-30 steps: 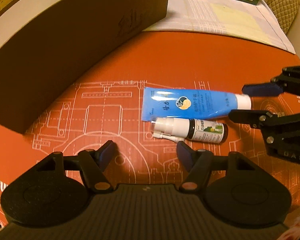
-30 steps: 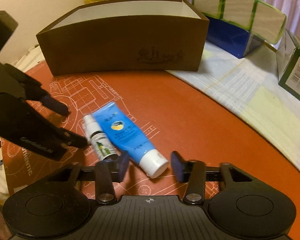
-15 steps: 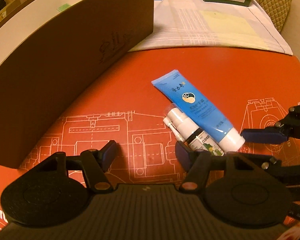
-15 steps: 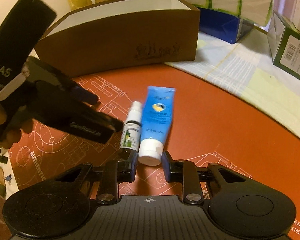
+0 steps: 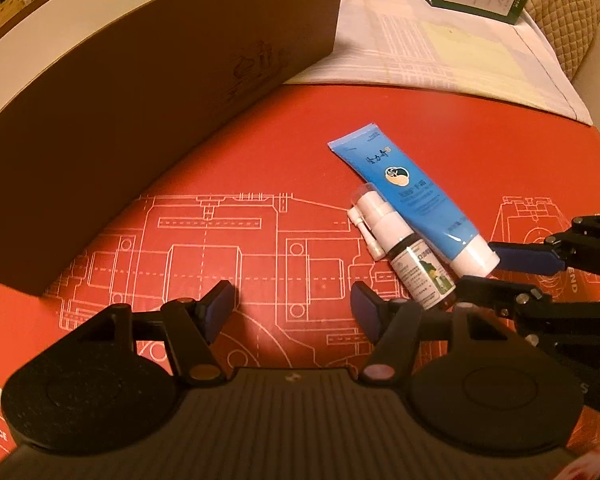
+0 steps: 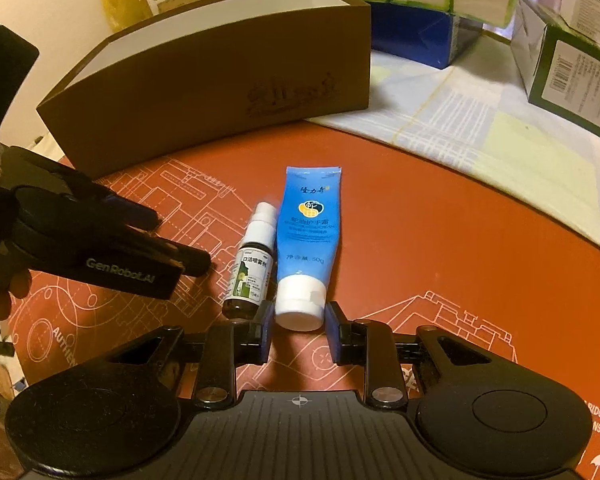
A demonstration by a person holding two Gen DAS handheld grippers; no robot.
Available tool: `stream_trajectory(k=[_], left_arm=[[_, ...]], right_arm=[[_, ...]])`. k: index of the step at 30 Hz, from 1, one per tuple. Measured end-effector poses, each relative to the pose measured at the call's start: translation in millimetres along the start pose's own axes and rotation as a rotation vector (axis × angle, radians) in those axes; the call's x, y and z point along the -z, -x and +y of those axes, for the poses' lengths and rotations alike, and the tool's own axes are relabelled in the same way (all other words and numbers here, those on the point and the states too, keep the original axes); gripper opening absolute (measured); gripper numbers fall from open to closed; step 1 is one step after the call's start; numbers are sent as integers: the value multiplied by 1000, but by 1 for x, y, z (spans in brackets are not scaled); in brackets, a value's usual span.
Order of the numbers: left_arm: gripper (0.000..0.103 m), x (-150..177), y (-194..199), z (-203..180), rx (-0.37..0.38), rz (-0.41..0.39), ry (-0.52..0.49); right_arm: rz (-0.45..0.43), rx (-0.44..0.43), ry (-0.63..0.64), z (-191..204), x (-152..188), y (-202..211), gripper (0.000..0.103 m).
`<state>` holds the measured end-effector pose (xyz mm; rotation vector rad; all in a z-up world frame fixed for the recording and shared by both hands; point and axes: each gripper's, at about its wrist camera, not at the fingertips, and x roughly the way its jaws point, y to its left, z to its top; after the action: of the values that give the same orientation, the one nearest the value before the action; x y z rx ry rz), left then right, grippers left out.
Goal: Organize rigid objects
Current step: 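Grasp the small spray bottle with the left gripper while the right gripper grasps the blue hand-cream tube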
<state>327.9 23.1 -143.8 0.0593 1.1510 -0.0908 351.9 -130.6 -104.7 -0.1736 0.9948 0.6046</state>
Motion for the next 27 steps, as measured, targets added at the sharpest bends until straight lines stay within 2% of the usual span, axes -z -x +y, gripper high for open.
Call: stream_trajectory(k=[7, 11, 18, 23, 25, 27], left_arm=[[61, 2, 15, 0, 28, -18, 29], [62, -1, 24, -7, 72, -43, 39], [62, -8, 21, -33, 118, -65, -18], [60, -11, 10, -44, 109, -68, -54], [54, -12, 5, -45, 104, -65, -70], [39, -12, 2, -43, 109, -58, -71]], right_arm=[[-3, 46, -47, -9, 11, 10, 24], [-7, 85, -100, -23, 22, 20, 24], [-18, 155, -193, -43, 36, 36, 24], [-22, 170, -218, -51, 44, 45, 24], [-23, 168, -223, -51, 45, 47, 24], [-25, 161, -230, -52, 47, 47, 24]])
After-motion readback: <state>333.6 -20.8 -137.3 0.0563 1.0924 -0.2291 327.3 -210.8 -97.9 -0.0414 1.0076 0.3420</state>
